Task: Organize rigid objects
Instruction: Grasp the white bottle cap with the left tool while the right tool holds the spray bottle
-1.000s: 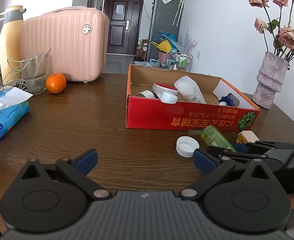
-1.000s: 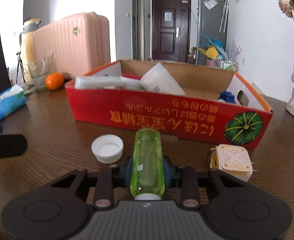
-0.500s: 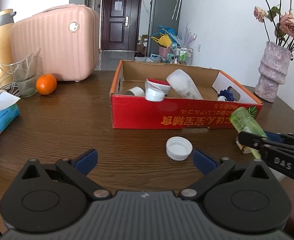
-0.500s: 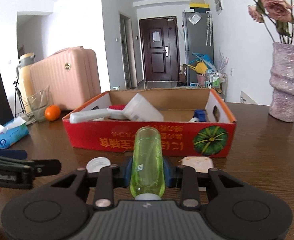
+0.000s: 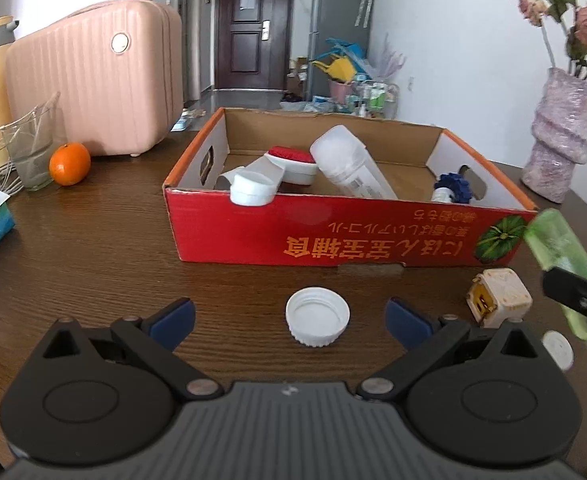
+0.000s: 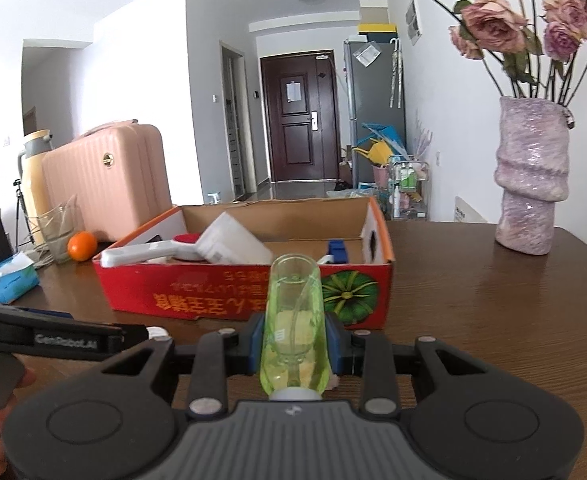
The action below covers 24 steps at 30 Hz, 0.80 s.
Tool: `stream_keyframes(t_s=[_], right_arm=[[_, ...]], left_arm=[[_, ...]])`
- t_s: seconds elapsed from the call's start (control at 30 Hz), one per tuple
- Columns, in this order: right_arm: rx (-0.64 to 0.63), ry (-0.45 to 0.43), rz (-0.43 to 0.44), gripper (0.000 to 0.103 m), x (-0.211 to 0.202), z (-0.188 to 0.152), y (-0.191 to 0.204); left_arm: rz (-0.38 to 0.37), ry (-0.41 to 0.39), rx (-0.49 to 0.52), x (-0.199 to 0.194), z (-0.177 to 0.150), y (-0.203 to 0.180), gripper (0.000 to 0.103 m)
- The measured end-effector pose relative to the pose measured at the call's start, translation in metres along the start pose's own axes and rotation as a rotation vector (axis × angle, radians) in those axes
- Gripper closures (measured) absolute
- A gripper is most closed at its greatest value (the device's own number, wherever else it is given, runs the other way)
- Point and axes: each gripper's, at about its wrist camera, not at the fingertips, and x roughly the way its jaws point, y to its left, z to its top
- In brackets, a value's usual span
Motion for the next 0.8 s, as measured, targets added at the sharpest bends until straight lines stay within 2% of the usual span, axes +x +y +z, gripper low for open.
stream_keyframes(t_s=[0.57,0.73,0.8], right_arm=[[0.032,0.008,-0.047,0.073,0.005,-0.001,-0.026],[0.034,0.014,-0.047,0.073,0.007,-0.002,-0.026],[0.037,0.015,-0.048,0.073,0.008,-0.002,-0.026]], left_arm=[[0.017,0.058,0.005,0.032,0.003,-0.02,0.0],[0.006,0.08,0.002,0.037,0.001,-0.018,0.008],[0.002,0.088,0.006,0.038,0.0,-0.018,0.017]])
